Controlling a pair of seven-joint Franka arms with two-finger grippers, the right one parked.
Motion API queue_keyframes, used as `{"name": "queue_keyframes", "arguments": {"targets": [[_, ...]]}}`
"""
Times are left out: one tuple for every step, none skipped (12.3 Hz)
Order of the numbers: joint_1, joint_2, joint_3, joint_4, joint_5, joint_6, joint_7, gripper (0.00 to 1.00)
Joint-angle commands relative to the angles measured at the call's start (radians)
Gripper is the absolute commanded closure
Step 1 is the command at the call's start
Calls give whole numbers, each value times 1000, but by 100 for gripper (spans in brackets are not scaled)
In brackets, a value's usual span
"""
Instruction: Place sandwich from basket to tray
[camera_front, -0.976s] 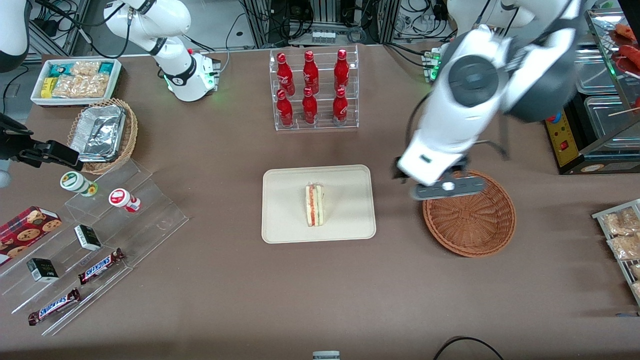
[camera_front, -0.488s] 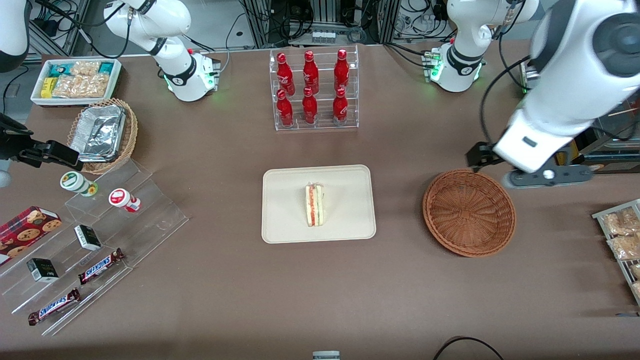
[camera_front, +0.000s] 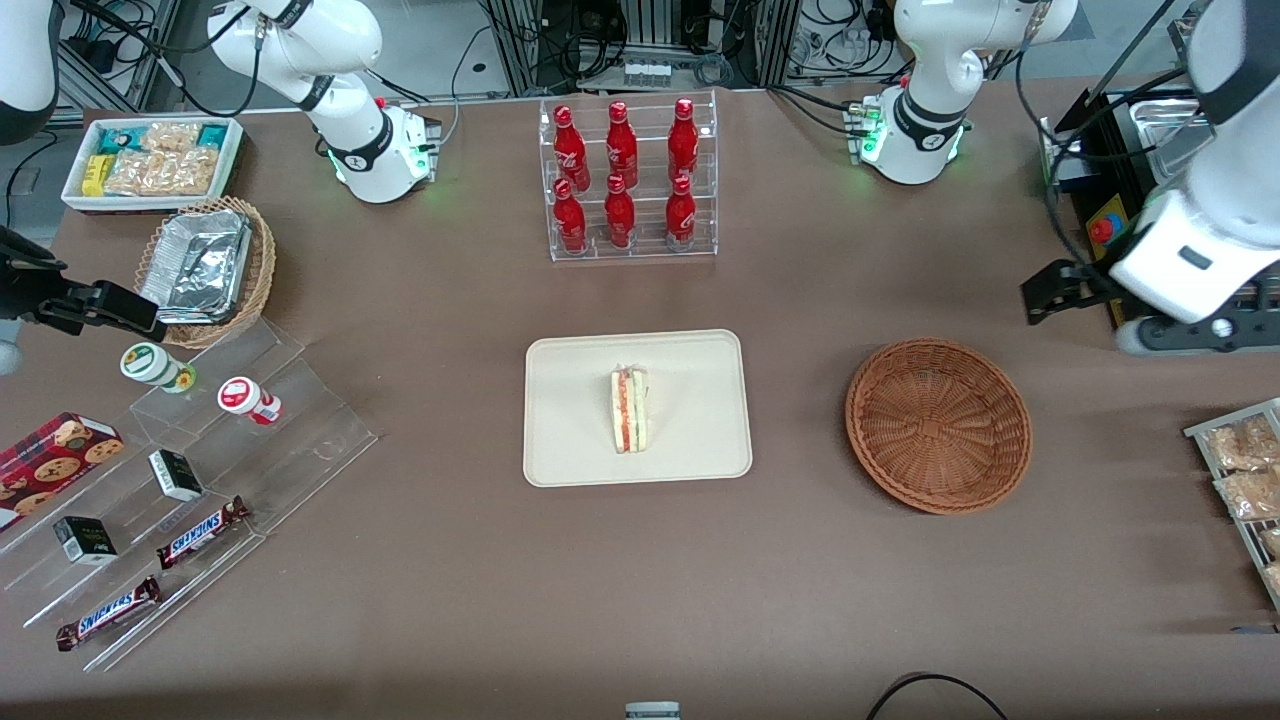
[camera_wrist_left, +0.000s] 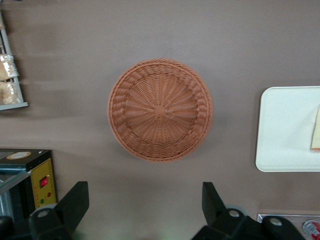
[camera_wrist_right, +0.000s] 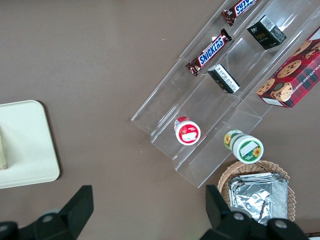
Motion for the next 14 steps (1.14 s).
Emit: {"name": "queue_keyframes", "arguments": {"targets": [[-20, -59, 45, -44, -12, -5, 28, 0], [-20, -76, 53, -53, -12, -9, 49, 0], [-20, -103, 65, -81, -12, -8, 55, 0], [-20, -133, 67, -110, -11, -2, 58, 0], [-19, -153, 67, -133, -9, 2, 58, 0], [-17, -165, 68, -138, -8, 0, 58, 0], [-17, -171, 79, -136, -9, -6, 58, 0], [-17, -170, 84, -128, -11, -8, 57, 0], [-17, -167, 84, -125, -11, -6, 51, 0], [-15, -161, 84, -119, -12, -6, 48, 0], [-12, -159, 85, -115, -12, -6, 54, 0], [-12, -156, 84, -110, -11, -6, 55, 0], [-12, -153, 85, -108, -14, -6, 58, 0], [-11, -153, 85, -107, -21, -8, 60, 0]]}}
